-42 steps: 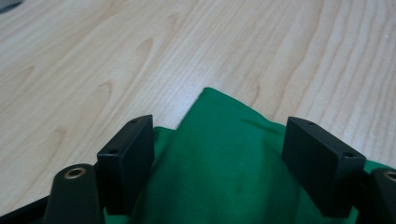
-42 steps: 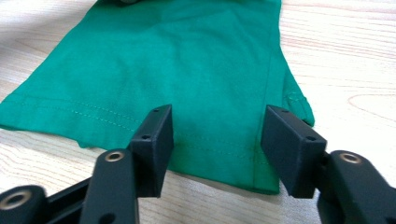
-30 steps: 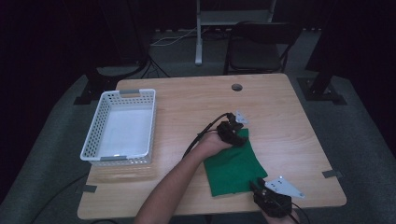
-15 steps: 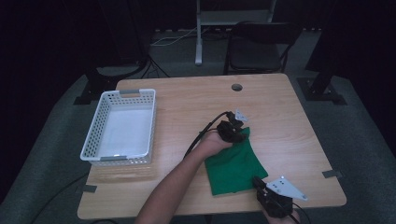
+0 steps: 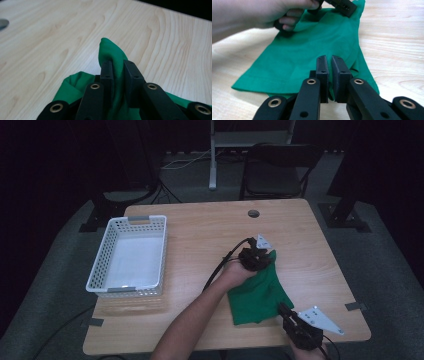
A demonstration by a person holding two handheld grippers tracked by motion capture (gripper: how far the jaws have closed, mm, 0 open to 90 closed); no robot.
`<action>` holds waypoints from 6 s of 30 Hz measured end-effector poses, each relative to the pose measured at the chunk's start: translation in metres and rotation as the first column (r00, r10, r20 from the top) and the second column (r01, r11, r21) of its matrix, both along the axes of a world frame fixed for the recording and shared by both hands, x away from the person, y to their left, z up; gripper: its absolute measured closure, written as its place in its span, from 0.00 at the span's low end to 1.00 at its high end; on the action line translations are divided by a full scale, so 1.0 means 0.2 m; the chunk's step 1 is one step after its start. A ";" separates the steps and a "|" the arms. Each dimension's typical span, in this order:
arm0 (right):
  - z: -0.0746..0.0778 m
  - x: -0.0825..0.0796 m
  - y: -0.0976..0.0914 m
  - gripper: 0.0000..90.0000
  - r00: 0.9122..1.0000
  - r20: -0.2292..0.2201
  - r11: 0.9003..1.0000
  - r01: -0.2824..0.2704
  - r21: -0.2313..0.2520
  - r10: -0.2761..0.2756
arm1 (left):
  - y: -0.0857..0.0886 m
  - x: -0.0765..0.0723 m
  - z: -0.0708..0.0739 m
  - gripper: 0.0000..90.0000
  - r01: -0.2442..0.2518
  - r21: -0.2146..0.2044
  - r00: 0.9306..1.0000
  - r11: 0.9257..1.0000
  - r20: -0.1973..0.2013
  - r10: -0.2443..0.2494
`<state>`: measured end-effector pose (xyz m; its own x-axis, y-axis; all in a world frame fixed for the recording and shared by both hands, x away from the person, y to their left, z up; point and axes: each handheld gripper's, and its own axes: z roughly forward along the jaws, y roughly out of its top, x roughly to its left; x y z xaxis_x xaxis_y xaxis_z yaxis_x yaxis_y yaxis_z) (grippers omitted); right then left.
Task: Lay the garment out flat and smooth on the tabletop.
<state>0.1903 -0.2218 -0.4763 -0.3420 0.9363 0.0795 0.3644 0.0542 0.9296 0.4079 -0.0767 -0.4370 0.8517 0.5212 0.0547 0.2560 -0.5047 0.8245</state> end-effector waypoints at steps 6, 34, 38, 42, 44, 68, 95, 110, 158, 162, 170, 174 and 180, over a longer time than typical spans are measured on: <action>0.04 0.00 -0.06 0.95 0.999 0.028 0.999 0.041 0.026 -0.042 | -0.03 -0.01 0.05 0.89 -0.021 -0.076 0.999 0.997 0.034 0.024; 0.25 -0.04 0.13 0.95 0.978 0.191 0.992 -0.103 0.072 0.088 | 0.28 -0.08 0.23 0.89 -0.094 -0.216 0.994 0.972 0.040 0.105; 0.26 -0.03 0.21 0.95 0.971 0.194 0.985 -0.158 0.065 0.143 | 0.40 -0.11 0.26 0.89 -0.114 -0.267 0.990 0.957 0.050 0.132; 0.26 -0.01 0.27 0.95 0.965 0.193 0.981 -0.189 0.049 0.177 | 0.47 -0.14 0.26 0.89 -0.132 -0.274 0.985 0.953 0.069 0.157; 0.27 0.01 0.32 0.95 0.961 0.189 0.976 -0.215 0.042 0.204 | 0.54 -0.16 0.27 0.89 -0.146 -0.277 0.982 0.950 0.078 0.174; 0.14 0.10 0.61 0.45 0.915 0.021 0.914 -0.403 0.042 0.402 | 0.91 -0.31 0.19 0.38 -0.512 -0.217 0.852 0.831 -0.012 0.523; 0.05 0.56 0.34 0.81 0.928 -0.311 0.979 -0.197 0.049 0.202 | 0.87 -0.33 0.18 0.12 -0.425 -0.239 0.901 0.873 -0.020 0.434; 0.17 0.36 0.50 1.00 0.908 -0.104 0.914 -0.401 0.064 0.405 | 0.95 -0.38 0.27 0.12 -0.423 -0.340 0.899 0.840 -0.042 0.435; 0.08 0.65 0.21 0.15 0.975 -0.216 0.969 -0.103 -0.224 0.054 | 0.79 -0.51 0.11 0.12 -0.371 -0.132 0.925 0.919 0.029 0.378; 0.06 0.70 0.20 0.15 0.970 -0.243 0.967 -0.081 -0.243 0.020 | 0.79 -0.52 0.06 0.12 -0.389 -0.107 0.919 0.915 0.016 0.393; 0.02 0.72 0.17 0.15 0.960 -0.281 0.969 -0.071 -0.237 0.001 | 0.83 -0.54 0.00 0.12 -0.441 -0.052 0.897 0.896 -0.028 0.440; 0.02 0.72 0.13 0.14 0.956 -0.291 0.976 -0.040 -0.215 -0.025 | 0.84 -0.55 -0.04 0.12 -0.456 -0.003 0.890 0.890 -0.026 0.455; 0.01 0.67 0.06 0.15 0.942 -0.305 0.979 0.082 -0.185 -0.137 | 0.83 -0.54 -0.07 0.12 -0.448 0.040 0.892 0.893 -0.052 0.449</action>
